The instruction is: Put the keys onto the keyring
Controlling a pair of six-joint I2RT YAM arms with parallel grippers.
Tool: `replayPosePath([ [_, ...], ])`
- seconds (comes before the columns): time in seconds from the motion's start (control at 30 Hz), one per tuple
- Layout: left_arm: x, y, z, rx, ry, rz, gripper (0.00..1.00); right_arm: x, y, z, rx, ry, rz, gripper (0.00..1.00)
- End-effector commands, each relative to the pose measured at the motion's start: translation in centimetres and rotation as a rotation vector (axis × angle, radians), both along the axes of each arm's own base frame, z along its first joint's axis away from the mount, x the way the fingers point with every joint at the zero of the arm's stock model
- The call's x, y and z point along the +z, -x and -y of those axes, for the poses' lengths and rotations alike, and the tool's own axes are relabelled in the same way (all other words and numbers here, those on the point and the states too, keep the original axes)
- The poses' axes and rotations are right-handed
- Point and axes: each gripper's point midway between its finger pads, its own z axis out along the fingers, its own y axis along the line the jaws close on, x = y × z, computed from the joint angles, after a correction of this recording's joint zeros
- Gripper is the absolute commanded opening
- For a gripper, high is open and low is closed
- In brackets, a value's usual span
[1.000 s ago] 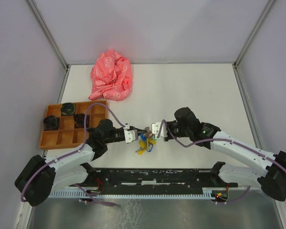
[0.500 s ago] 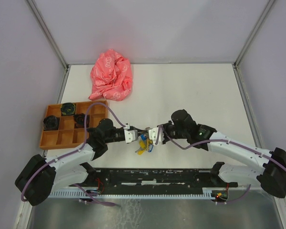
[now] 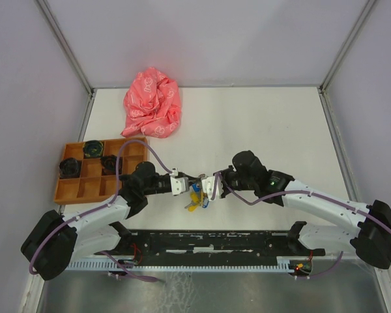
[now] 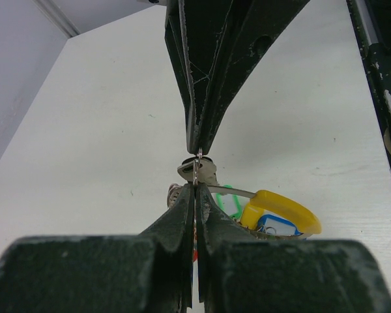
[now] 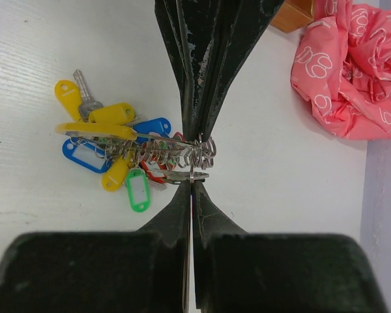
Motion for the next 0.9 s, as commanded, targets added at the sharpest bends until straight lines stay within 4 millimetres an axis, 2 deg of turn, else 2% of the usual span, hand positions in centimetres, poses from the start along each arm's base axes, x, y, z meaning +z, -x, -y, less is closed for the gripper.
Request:
replayPosePath([
  [0.0,2.96,-0.38,0.83,-0.028,0.054,0.078,0.03,1.7,-0.26,-0.71,0.009,-0.053,0.052,0.01],
  [0.47,2.89,-0.57,0.7,-0.016,0.048,0.081,0.03,1.68,-0.62,0.03,-0.031,-0.032,0.061,0.01],
  [0.87,2.99,-0.46,0.72,-0.02,0.05,0.079,0.03,2.01,0.31,-0.64,0.019,-0.055,0.029,0.01],
])
